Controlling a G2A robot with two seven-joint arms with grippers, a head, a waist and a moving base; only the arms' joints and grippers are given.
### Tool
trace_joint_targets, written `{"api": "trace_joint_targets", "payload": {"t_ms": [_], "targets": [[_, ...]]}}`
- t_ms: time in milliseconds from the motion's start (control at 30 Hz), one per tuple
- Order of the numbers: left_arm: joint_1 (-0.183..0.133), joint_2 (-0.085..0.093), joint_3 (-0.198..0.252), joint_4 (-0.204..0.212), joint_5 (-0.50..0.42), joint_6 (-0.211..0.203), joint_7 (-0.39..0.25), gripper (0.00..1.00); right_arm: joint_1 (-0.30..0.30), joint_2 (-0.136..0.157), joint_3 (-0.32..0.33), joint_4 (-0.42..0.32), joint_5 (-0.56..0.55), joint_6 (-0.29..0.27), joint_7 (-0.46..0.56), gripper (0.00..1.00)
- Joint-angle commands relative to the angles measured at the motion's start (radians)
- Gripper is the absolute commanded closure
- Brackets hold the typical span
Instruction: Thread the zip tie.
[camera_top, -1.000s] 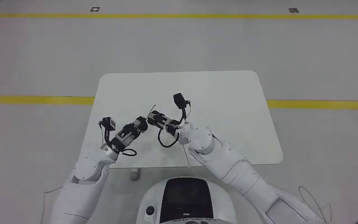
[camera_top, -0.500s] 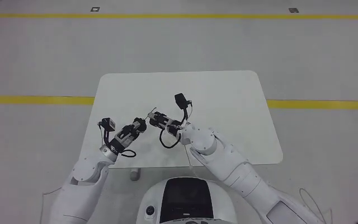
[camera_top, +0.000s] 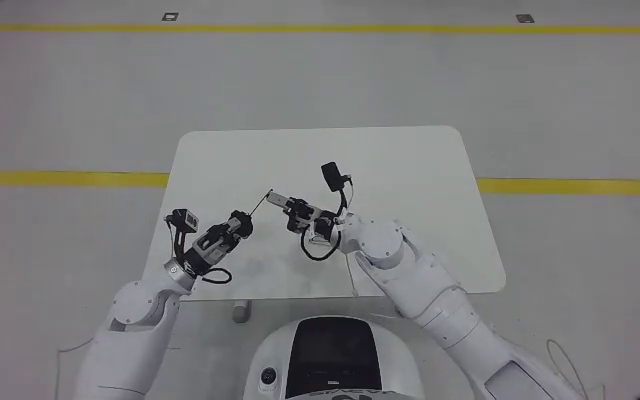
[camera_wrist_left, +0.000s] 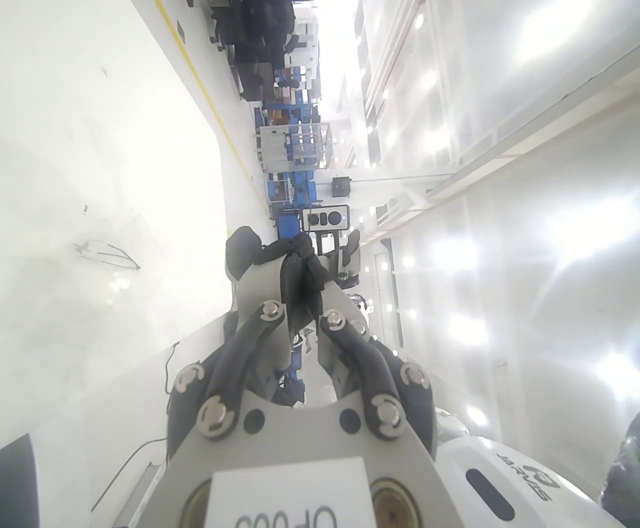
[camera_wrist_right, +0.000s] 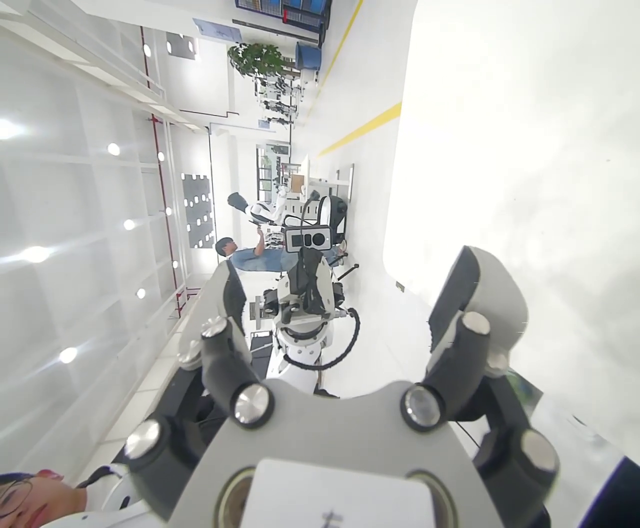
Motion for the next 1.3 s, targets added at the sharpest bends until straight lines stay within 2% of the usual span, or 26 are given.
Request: {"api": "trace_joint_targets", "payload": {"t_ms": [0,67,100,200,233,333,400,433,467,667,733,800,867,900,967,1067,1133,1267], "targets": [[-0.003,0.0,0.002,0.001,0.002,0.006,0.009,1.0,0.0,0.0,0.0,0.0,0.0,0.0,0.0,0.0],[-0.013,0.001,0.008,-0.001,-0.017,0.042,-0.019,1.0,-0.007,0.001,0.015,0.006,0.038,-0.011,0.021,0.0],[-0.018,0.005,-0.006,0.004,-0.023,0.06,-0.051,1.0,-0.007,0.003,0.031,0.017,0.075,-0.023,0.061,0.0],[-0.022,0.017,-0.051,0.025,-0.065,0.112,-0.162,1.0,0.012,0.01,0.06,0.05,0.137,-0.041,0.187,0.0],[-0.023,0.023,-0.069,0.034,-0.077,0.127,-0.227,1.0,0.024,0.012,0.068,0.069,0.157,-0.038,0.238,0.0],[-0.027,0.037,-0.113,0.07,-0.098,0.155,-0.368,1.0,0.062,0.015,0.074,0.117,0.188,-0.036,0.345,0.0],[-0.03,0.043,-0.128,0.09,-0.111,0.154,-0.435,1.0,0.086,0.012,0.066,0.151,0.25,-0.045,0.447,0.0],[-0.036,0.047,-0.139,0.099,-0.118,0.144,-0.47,1.0,0.098,0.011,0.068,0.17,0.262,-0.049,0.466,0.0],[-0.039,0.048,-0.148,0.105,-0.113,0.122,-0.464,1.0,0.098,0.011,0.068,0.17,0.262,-0.049,0.466,0.0],[-0.039,0.048,-0.148,0.105,-0.113,0.122,-0.464,1.0,0.098,0.011,0.068,0.17,0.262,-0.049,0.466,0.0],[-0.047,0.047,-0.13,0.108,-0.101,0.14,-0.446,1.0,0.086,0.008,0.059,0.198,0.305,-0.043,0.493,0.0],[-0.06,0.051,-0.128,0.125,-0.122,0.167,-0.493,1.0,0.108,0.002,0.041,0.245,0.343,-0.062,0.556,0.0],[-0.071,0.058,-0.135,0.147,-0.136,0.193,-0.572,1.0,0.136,-0.007,0.027,0.288,0.387,-0.08,0.605,0.0],[-0.081,0.062,-0.143,0.167,-0.14,0.193,-0.615,1.0,0.155,-0.013,0.014,0.315,0.405,-0.088,0.632,0.0],[-0.096,0.068,-0.149,0.197,-0.132,0.2,-0.659,1.0,0.187,-0.023,0.0,0.354,0.427,-0.098,0.641,0.0],[-0.107,0.081,-0.121,0.2,-0.116,0.186,-0.659,1.0,0.23,-0.039,-0.022,0.416,0.466,-0.116,0.666,0.0],[-0.109,0.091,-0.12,0.205,-0.116,0.138,-0.659,1.0,0.253,-0.046,-0.03,0.449,0.476,-0.133,0.678,0.0],[-0.109,0.091,-0.12,0.205,-0.116,0.138,-0.659,1.0,0.253,-0.046,-0.03,0.449,0.476,-0.133,0.678,0.0]]}}
